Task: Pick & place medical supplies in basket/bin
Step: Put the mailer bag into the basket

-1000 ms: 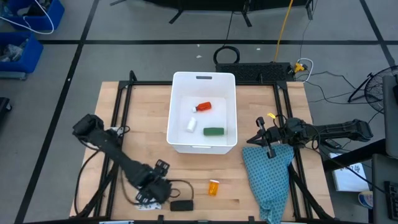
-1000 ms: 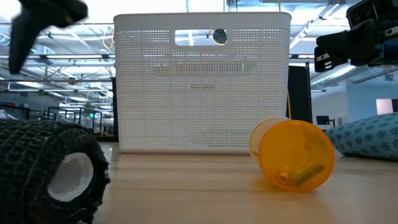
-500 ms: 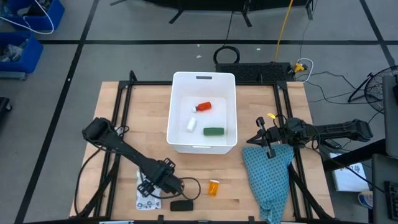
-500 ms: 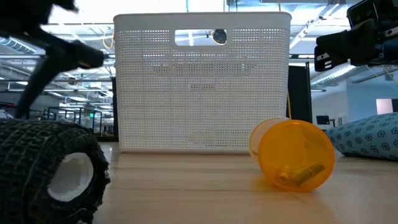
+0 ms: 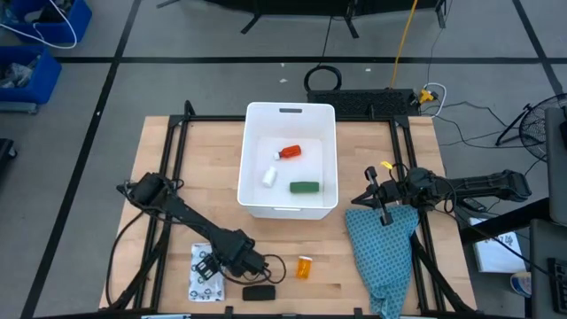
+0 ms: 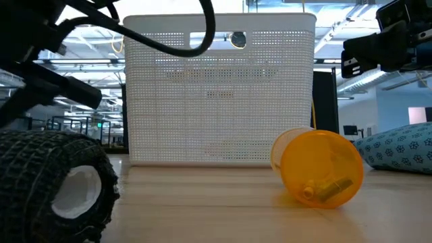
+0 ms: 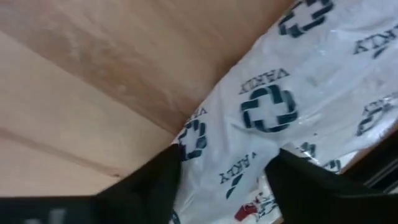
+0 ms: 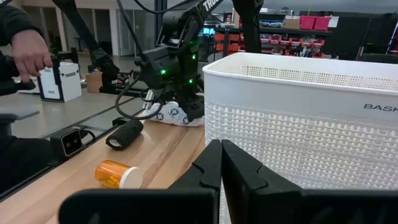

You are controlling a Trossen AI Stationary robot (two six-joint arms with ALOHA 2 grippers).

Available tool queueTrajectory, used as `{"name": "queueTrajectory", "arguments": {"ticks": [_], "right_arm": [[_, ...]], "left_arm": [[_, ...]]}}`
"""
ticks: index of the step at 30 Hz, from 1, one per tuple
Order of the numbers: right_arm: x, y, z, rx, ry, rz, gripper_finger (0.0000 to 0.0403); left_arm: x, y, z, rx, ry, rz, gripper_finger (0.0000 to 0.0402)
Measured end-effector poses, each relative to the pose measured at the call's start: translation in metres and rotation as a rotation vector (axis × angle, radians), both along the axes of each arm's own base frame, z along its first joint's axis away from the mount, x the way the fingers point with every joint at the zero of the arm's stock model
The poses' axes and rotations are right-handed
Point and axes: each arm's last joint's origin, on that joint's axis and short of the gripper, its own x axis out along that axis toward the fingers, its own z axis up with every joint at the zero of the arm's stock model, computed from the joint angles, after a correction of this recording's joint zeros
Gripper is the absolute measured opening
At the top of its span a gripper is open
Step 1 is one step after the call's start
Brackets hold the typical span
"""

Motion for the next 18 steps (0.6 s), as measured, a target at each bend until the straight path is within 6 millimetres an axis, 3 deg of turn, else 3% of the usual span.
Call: {"name": "queueTrajectory", "arguments": {"ticks": [7, 10, 15, 18], "right_arm": [[0.000, 0.000, 0.000, -0.001, -0.002, 0.000, 0.0000], [0.000, 0.000, 0.000, -0.001, -0.002, 0.000, 0.0000], [0.000, 0.000, 0.000, -0.001, -0.002, 0.000, 0.0000], [0.000, 0.000, 0.000, 0.001, -0.002, -0.001, 0.0000]], "left_arm": [[-0.001, 0.000, 0.001, -0.006, 0.004, -0.012, 0.0064], [-0.003, 0.000, 0.005, 0.013, 0.002, -0.009, 0.0016], [-0.013, -0.003, 0.019, 0.047, -0.042, -0.030, 0.0006], [-0.023, -0.006, 0.039, 0.070, -0.101, -0.031, 0.0003]]}}
